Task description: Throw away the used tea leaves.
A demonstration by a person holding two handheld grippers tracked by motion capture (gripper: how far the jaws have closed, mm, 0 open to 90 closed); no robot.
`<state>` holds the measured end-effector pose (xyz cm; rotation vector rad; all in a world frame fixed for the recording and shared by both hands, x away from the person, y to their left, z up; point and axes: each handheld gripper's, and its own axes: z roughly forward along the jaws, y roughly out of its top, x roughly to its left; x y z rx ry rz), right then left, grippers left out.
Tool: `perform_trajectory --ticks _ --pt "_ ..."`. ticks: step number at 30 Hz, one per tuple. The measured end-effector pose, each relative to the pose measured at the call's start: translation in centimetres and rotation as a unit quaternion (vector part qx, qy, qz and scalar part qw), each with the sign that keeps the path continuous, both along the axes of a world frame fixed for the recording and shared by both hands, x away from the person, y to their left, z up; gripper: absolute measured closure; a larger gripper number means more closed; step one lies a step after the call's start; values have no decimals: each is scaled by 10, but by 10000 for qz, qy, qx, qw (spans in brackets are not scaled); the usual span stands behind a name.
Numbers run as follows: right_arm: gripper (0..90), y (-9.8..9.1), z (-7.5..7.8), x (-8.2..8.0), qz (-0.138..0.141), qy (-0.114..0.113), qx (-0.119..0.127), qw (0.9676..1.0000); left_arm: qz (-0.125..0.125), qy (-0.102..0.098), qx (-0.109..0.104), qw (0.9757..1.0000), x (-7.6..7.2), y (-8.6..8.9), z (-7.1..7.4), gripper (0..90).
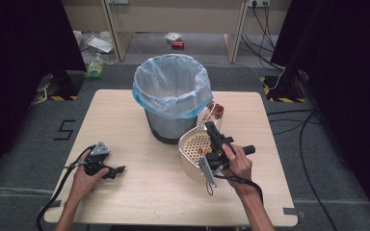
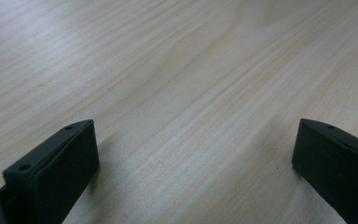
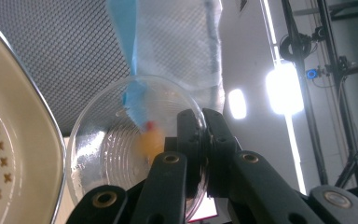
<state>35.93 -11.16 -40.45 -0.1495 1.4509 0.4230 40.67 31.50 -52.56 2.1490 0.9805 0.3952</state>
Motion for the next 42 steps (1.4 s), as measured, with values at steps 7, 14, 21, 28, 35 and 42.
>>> perform_trajectory --ticks 7,14,21,28,35,42 --pt "875 4 -9 -2 6 -317 -408 9987 1 0 -3 10000 0 0 0 0" --pt "875 3 -8 -1 -20 -315 -341 9989 1 0 -4 10000 0 0 0 0" --pt "877 1 -8 -6 6 -474 -534 9974 0 0 1 10000 0 0 0 0" --pt "877 -2 -7 -4 -46 -570 -563 9968 1 0 0 10000 0 0 0 0" --pt "877 -3 -1 -4 -36 -552 -436 9975 3 0 -2 10000 0 0 0 0" --pt "876 -4 -3 -4 11 -297 -257 9992 2 -1 0 10000 0 0 0 0"
